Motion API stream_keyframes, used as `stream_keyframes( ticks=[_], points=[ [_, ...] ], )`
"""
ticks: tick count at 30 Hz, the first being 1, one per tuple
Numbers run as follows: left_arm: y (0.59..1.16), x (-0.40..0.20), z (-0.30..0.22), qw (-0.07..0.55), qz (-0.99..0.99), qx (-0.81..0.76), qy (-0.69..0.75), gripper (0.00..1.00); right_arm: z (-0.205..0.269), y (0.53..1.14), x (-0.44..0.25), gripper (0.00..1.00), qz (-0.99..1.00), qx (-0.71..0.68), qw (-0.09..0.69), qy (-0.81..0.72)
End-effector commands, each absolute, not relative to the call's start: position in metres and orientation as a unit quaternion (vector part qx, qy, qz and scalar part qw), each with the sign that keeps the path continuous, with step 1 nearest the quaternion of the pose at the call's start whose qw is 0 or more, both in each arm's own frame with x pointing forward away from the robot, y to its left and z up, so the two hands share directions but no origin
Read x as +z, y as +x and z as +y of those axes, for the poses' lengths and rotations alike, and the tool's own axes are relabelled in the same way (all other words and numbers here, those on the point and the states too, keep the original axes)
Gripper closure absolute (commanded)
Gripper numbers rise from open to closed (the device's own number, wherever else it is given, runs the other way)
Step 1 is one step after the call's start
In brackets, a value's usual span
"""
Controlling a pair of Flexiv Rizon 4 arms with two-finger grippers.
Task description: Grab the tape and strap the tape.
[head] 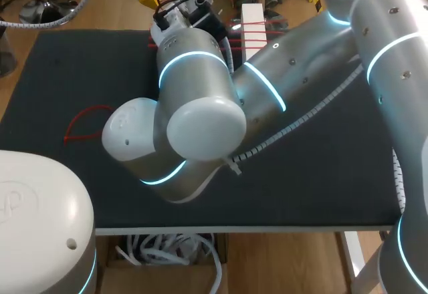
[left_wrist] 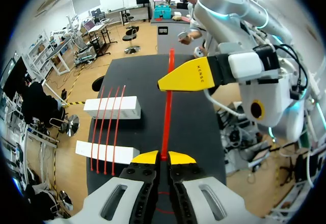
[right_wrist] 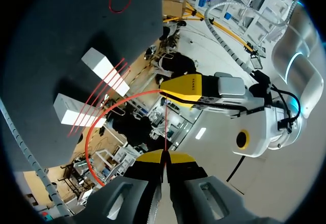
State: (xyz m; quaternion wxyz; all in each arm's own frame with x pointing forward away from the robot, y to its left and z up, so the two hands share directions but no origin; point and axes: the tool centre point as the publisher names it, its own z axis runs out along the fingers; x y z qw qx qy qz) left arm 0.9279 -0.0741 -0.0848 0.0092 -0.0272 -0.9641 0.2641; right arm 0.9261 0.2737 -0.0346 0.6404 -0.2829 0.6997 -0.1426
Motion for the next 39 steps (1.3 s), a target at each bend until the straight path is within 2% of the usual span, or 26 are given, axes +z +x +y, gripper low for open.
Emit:
stream_keyframes(
  ticks=[1,39],
  points=[
    [0.928,-0.084,-0.075,0.01,-0.965,0.262,-0.027,1.0,0.277,0.926,-0.034,1.0,0.701,-0.144,0.639,-0.283],
    [0.928,-0.084,-0.075,0.01,-0.965,0.262,-0.027,1.0,0.3,0.929,-0.048,1.0,0.713,-0.142,0.622,-0.29]
  ],
)
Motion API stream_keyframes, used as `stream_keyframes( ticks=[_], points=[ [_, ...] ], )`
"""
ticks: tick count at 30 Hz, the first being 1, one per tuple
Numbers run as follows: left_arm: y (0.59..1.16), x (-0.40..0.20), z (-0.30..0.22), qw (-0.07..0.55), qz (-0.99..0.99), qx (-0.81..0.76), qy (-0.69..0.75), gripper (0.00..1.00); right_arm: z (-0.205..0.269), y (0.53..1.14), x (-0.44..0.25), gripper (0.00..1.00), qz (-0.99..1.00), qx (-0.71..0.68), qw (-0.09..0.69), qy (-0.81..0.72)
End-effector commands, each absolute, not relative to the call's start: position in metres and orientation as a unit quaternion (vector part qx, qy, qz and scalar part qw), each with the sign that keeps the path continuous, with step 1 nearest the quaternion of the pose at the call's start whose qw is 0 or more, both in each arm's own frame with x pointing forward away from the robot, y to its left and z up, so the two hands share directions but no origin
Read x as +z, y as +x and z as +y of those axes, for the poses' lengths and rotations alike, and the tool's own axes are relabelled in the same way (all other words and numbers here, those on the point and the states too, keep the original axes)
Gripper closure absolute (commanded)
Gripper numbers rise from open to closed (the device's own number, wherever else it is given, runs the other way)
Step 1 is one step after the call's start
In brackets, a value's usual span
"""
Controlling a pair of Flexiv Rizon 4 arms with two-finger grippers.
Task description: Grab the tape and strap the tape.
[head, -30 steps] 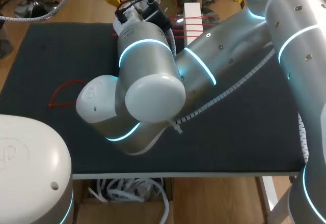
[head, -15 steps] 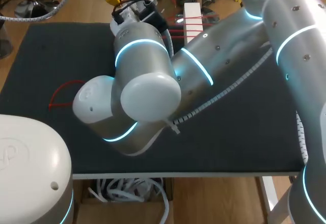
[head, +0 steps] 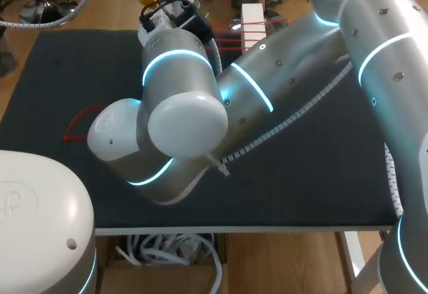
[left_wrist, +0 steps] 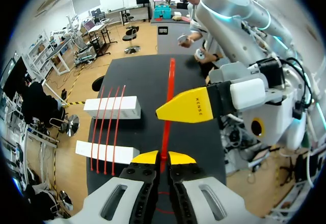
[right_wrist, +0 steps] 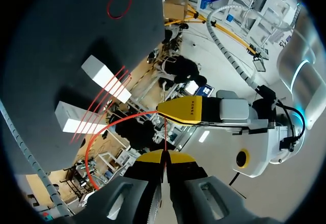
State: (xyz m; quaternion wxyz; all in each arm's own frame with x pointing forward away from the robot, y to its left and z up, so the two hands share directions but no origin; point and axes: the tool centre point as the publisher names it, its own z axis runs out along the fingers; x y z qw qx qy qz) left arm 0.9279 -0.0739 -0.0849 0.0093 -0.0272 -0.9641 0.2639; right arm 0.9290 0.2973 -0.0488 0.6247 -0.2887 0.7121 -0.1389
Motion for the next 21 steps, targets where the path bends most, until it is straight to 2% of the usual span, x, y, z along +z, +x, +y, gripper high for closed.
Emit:
stream_keyframes(
  ticks=[1,21],
  points=[
    [0.9282,-0.0839,-0.0746,0.01,-0.965,0.262,-0.027,1.0,0.3008,0.929,-0.0485,1.0,0.713,-0.142,0.622,-0.291],
    [0.9282,-0.0839,-0.0746,0.01,-0.965,0.262,-0.027,1.0,0.3093,0.9316,-0.0559,1.0,0.72,-0.145,0.61,-0.297]
  ],
)
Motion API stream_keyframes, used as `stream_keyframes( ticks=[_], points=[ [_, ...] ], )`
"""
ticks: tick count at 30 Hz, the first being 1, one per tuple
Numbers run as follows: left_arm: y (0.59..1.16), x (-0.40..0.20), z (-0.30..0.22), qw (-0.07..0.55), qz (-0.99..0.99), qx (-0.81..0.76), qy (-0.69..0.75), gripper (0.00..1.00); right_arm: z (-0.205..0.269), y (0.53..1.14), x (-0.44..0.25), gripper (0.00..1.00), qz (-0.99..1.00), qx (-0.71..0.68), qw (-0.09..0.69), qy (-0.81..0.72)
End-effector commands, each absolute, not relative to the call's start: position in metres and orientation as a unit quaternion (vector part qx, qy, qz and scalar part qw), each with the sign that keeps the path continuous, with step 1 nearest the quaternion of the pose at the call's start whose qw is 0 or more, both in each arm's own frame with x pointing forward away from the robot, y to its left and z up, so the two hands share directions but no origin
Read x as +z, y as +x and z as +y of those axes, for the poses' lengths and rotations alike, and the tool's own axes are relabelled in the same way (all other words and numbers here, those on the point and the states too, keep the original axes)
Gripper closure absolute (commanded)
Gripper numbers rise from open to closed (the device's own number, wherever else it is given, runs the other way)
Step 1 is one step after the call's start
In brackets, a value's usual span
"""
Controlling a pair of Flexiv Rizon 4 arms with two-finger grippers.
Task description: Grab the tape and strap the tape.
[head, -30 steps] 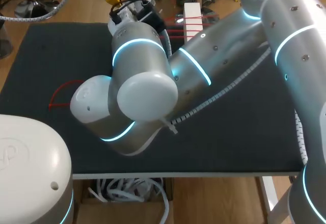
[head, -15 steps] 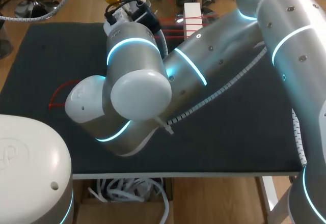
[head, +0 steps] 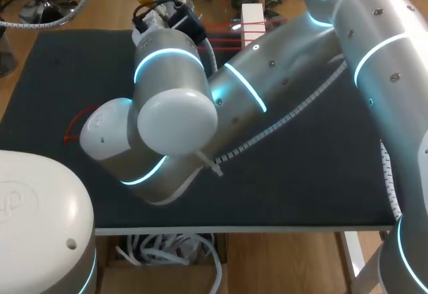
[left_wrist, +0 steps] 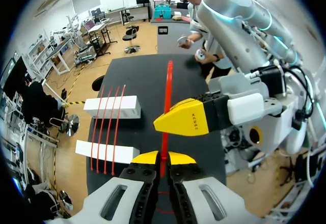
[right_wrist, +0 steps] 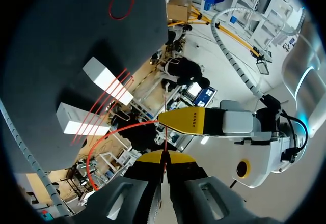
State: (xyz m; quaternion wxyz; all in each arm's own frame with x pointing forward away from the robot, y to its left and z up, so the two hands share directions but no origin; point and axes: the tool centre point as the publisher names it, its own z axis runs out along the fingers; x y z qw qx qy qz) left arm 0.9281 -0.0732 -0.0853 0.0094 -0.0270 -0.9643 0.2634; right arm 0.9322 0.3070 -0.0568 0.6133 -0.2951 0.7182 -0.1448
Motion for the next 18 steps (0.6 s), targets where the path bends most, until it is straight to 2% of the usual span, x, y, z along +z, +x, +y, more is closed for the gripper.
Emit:
stream_keyframes(
  ticks=[1,4,5,6,9,11,18],
  points=[
    [0.928,-0.084,-0.075,0.01,-0.965,0.262,-0.027,1.0,0.309,0.931,-0.056,1.0,0.72,-0.144,0.61,-0.297],
    [0.928,-0.084,-0.075,0.01,-0.965,0.262,-0.027,1.0,0.308,0.93,-0.055,1.0,0.72,-0.142,0.611,-0.297],
    [0.928,-0.084,-0.075,0.01,-0.965,0.262,-0.027,1.0,0.308,0.93,-0.055,0.93,0.719,-0.141,0.612,-0.297],
    [0.928,-0.084,-0.075,0.01,-0.965,0.262,-0.027,1.0,0.307,0.93,-0.054,0.78,0.719,-0.14,0.613,-0.296],
    [0.928,-0.084,-0.075,0.01,-0.965,0.262,-0.027,1.0,0.306,0.93,-0.053,0.63,0.72,-0.138,0.613,-0.295],
    [0.928,-0.084,-0.075,0.01,-0.965,0.262,-0.027,1.0,0.305,0.929,-0.052,0.61,0.722,-0.135,0.612,-0.294],
    [0.928,-0.084,-0.075,0.01,-0.965,0.262,-0.027,1.0,0.298,0.922,-0.045,0.66,0.728,-0.123,0.609,-0.29]
  ],
)
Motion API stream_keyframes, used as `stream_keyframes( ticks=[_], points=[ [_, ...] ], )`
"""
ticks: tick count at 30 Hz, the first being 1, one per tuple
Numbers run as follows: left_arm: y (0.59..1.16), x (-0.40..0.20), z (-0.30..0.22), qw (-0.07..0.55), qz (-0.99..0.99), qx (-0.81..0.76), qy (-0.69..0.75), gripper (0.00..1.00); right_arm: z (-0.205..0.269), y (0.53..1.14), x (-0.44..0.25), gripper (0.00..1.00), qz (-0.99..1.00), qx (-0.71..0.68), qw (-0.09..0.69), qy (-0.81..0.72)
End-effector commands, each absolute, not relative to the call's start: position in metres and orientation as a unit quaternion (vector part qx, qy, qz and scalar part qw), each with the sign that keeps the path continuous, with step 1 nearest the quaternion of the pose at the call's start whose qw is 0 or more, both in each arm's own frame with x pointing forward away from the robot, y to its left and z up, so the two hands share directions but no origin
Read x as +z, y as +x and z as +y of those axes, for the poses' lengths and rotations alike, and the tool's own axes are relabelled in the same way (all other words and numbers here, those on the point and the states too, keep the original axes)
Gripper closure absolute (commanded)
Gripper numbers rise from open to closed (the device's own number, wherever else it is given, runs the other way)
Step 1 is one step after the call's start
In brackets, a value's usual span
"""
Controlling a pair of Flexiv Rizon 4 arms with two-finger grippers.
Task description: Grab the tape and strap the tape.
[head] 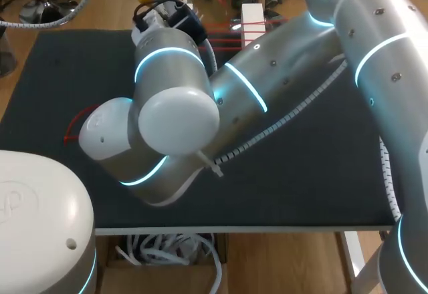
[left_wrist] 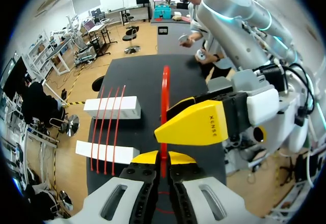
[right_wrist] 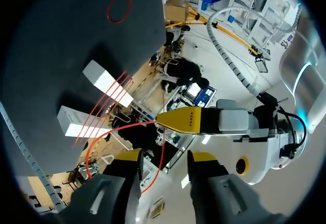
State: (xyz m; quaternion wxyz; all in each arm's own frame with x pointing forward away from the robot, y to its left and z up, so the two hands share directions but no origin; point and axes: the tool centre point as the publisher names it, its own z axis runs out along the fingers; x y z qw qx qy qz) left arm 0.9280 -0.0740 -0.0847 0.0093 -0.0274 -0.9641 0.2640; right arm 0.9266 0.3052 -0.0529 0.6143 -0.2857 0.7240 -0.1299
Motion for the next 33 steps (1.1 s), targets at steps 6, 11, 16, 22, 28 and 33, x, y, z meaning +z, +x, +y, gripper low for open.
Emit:
stream_keyframes(
  ticks=[6,11,16,22,28,33],
  points=[
    [0.928,-0.084,-0.075,0.01,-0.965,0.262,-0.027,1.0,0.286,0.908,-0.03,0.64,0.731,-0.112,0.609,-0.287],
    [0.928,-0.084,-0.075,0.01,-0.965,0.262,-0.027,1.0,0.263,0.899,-0.01,0.58,0.732,-0.113,0.61,-0.28],
    [0.928,-0.084,-0.075,0.01,-0.965,0.262,-0.027,1.0,0.233,0.902,0.012,0.06,0.726,-0.13,0.62,-0.268],
    [0.928,-0.084,-0.075,0.01,-0.965,0.262,-0.027,1.0,0.202,0.913,0.029,0.0,0.717,-0.164,0.627,-0.259],
    [0.928,-0.084,-0.075,0.01,-0.965,0.262,-0.027,1.0,0.182,0.92,0.037,0.0,0.71,-0.189,0.627,-0.259],
    [0.928,-0.084,-0.075,0.01,-0.965,0.262,-0.027,1.0,0.173,0.923,0.042,0.0,0.705,-0.2,0.628,-0.262]
  ],
)
